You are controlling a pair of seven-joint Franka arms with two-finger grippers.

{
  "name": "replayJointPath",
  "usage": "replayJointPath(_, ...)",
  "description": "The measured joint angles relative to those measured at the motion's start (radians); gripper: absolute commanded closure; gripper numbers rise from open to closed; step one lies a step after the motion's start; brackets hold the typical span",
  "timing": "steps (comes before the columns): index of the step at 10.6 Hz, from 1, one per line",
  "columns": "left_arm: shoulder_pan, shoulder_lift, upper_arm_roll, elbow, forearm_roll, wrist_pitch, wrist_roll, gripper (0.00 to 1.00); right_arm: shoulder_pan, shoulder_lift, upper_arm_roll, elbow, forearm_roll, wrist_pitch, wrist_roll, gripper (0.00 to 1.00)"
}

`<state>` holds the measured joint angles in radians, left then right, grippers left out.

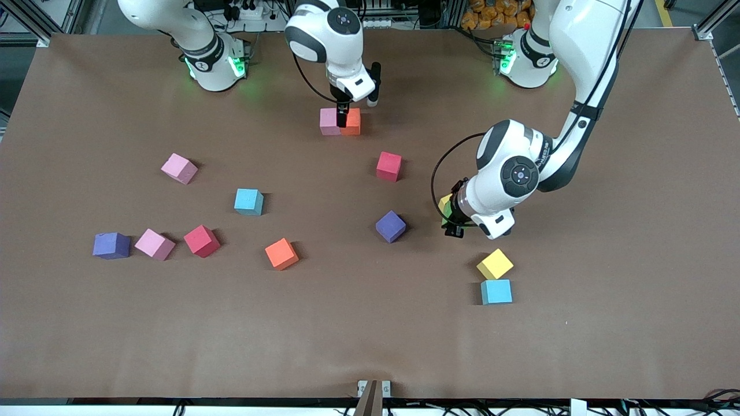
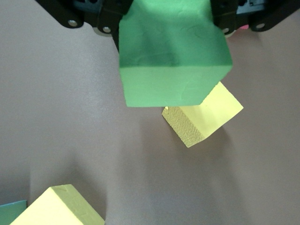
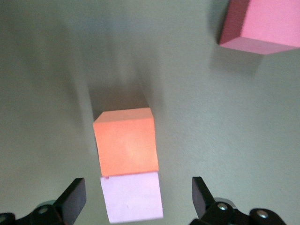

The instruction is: Form number 2 with 11 blocks

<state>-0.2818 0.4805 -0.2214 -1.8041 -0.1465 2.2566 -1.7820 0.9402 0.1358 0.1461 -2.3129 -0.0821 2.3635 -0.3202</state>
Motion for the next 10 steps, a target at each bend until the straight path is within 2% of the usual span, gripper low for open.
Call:
replayJointPath(2,-0.001,0.002,0.000,0.000,0.000,0.000,0.000,1.00,-0.053,-0.064,0.000,0.004,0.000,-0.063,0.003,0.00)
replayJointPath(4,-0.007,0.003,-0.002,-0.002,0.000,0.000,-0.019,1.00,-0.152,-0.132,-0.001,0.036,0.000,-0.159,0.004,0.00)
replayJointPath(7,-0.013,-0.020,-0.057,-0.027,0.000,0.000,-0.120,1.00,-0.346,-0.169,-0.007,0.224,0.013,-0.405,0.007,0.00)
replayJointPath(8,-0.017,-0.033,-0.083,-0.041,0.000,0.000,-0.172,1.00,-0.424,-0.174,-0.017,0.266,0.017,-0.440,0.006,0.00)
replayJointPath(10,-0.022,-0.054,-0.131,-0.089,0.000,0.019,-0.233,1.00,-0.519,-0.181,-0.100,0.280,0.019,-0.442,0.003,0.00)
